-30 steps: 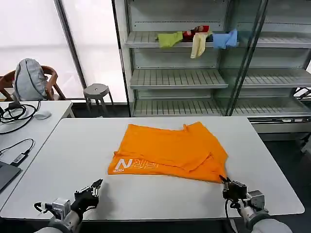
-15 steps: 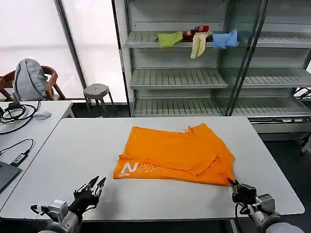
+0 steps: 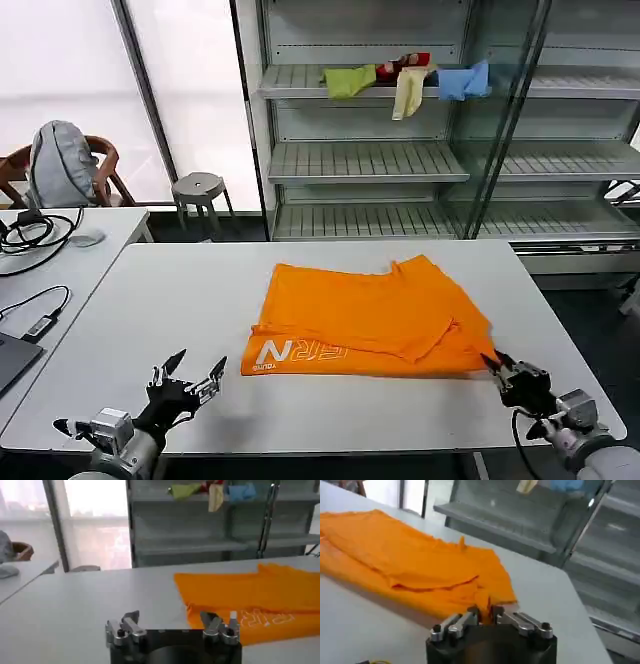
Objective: Fold and organize the clothes.
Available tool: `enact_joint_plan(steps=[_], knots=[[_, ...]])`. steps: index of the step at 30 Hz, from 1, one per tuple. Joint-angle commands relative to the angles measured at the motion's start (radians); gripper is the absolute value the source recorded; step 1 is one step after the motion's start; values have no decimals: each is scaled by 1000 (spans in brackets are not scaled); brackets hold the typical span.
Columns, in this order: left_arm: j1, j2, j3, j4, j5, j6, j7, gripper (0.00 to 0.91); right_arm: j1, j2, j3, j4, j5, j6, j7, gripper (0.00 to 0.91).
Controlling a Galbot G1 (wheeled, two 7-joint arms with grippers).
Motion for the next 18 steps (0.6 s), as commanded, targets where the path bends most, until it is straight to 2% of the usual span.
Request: enact_joint_plan(steps=[1,2,5,6,7,8,9,10,14,16,18], knots=[[-116,38,30,28,9,-54,59,907,91,6,73,31,119,-34,45,907],[-147,44,40,52,8,-56,64,907,168,28,16,26,121,-62,103,907],[-264,63,81,123,3,-55,75,907,314,76,-148,-9,102,-113,203,907],[-302,68,99,156,1,-55,76,907,351,86,-183,-21,94,-113,246,907],[-360,75,125,201,-8,-53,75,907,416,103,-259,-53,85,-113,325,907],[-383,77,139,201,-12,-51,75,907,442,108,-300,-68,85,-113,351,907],[-423,82,152,252,-18,-47,73,907,521,122,-369,-123,90,-114,410,907],[-462,87,178,277,-32,-33,70,907,592,136,-433,-179,77,-114,438,907],[-609,97,244,376,-76,-4,50,907,729,160,-539,-302,62,-115,442,907],[-689,98,289,465,-100,5,39,907,812,178,-592,-412,65,-116,438,907],[-761,94,335,524,-111,15,32,907,855,196,-615,-477,68,-116,445,907]])
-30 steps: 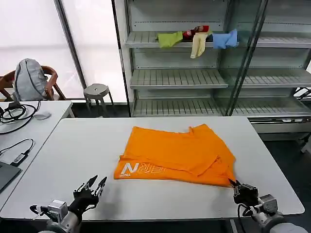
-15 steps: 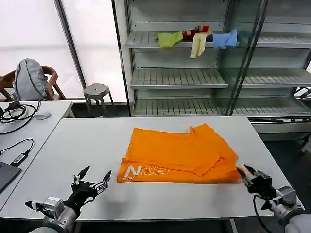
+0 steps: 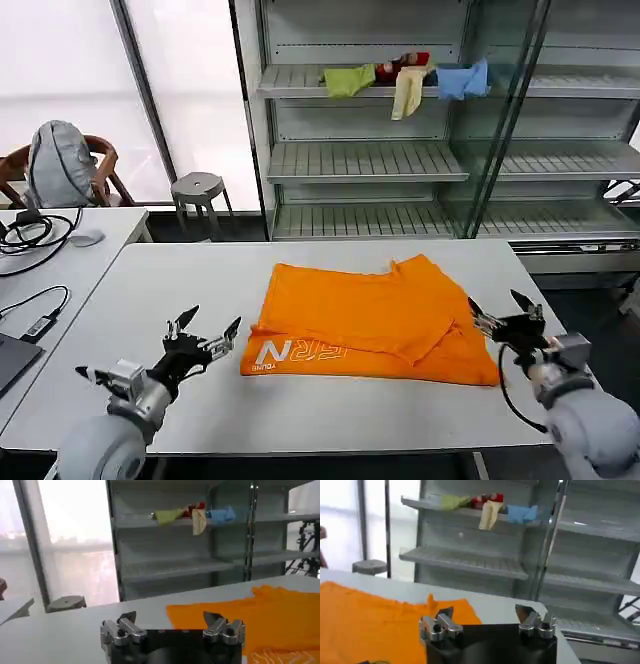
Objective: Fold and organize the clothes.
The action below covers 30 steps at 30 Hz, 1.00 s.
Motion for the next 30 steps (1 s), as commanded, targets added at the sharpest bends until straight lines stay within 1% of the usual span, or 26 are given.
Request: enact_joint_plan(steps=[1,4,10,17,22,30], knots=[[-465,15,234,364,-92,40,-19,907,394,85,-282,-322,9,-26,141,907],[-571,0,310,482,-104,46,-17,907,479,122,-309,-458,9,-26,142,907],[-687,-40,379,605,-140,73,-9,907,572,176,-323,-623,-13,-26,142,907],[-756,-93,429,700,-152,71,22,907,592,203,-290,-724,-73,-24,121,907],[-798,-128,458,768,-144,64,58,907,608,213,-261,-792,-85,-23,95,907],[-835,-183,487,905,-88,54,122,907,631,242,-243,-874,-120,-21,74,907]])
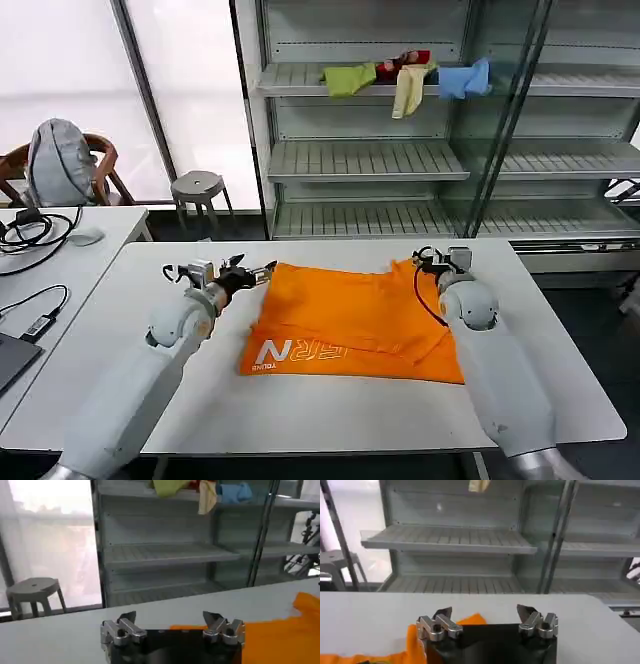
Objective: Fold and organize the clothes.
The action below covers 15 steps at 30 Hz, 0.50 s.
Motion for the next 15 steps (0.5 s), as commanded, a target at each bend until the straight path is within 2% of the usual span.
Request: enact_joint_plan(steps=[1,6,15], knots=[[-120,-77,69,241,34,-3,70,907,63,32,2,-155,-34,-1,-11,907],[-139,-112,69,312,63,-3,83,907,77,42,7,-196,-49,8,-24,907],[-144,-139,72,336,96,3,99,907,90,62,20,-229,-50,27,-54,907]])
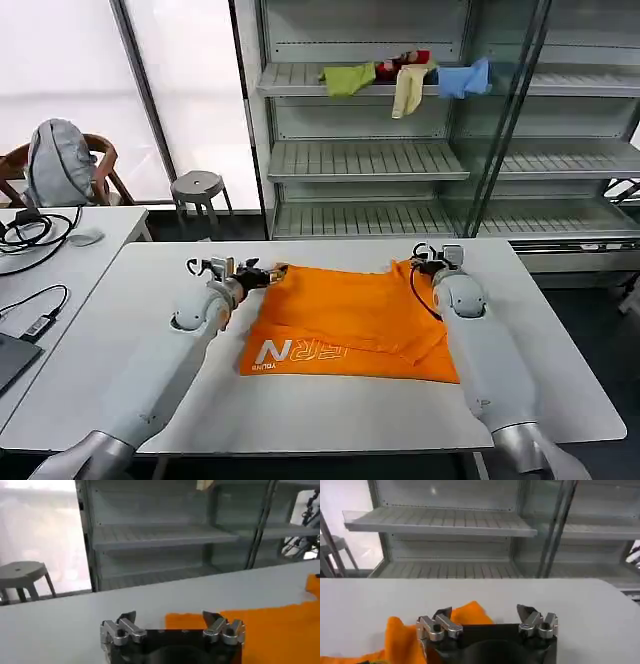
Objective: Fold and organize the clothes.
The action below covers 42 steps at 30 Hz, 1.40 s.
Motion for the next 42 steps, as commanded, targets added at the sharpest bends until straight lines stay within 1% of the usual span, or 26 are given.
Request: enact_joint_plan(steps=[1,4,9,10,11,12,13,18,35,39,42], knots=[[-39,-50,16,108,37,2,25,907,20,16,2,-63,-10,7,-19,907],[-43,-58,10,120,46,-7,24,907,19,21,2,-63,-10,14,-28,907],[-47,-62,6,128,49,-10,18,907,19,31,2,-70,-9,16,-26,907],[-47,-61,7,128,54,-10,18,746,20,32,1,-74,-9,16,-26,836],[-46,-62,9,128,70,-9,17,171,21,33,1,-77,-8,15,-23,141],[-45,-62,9,129,73,-10,19,71,22,35,2,-80,-8,13,-17,0],[-43,-62,8,128,72,-10,23,10,24,37,4,-85,-6,10,-11,0],[-41,-64,8,126,72,-13,27,10,26,35,11,-91,16,4,-22,0],[-34,-59,4,106,66,-22,55,10,22,20,-1,-66,18,12,-39,0],[-28,-52,-8,91,55,-39,62,10,11,6,-11,-25,19,26,-41,0],[-15,-41,-25,66,40,-42,62,10,-18,-21,-24,83,48,21,-29,0]])
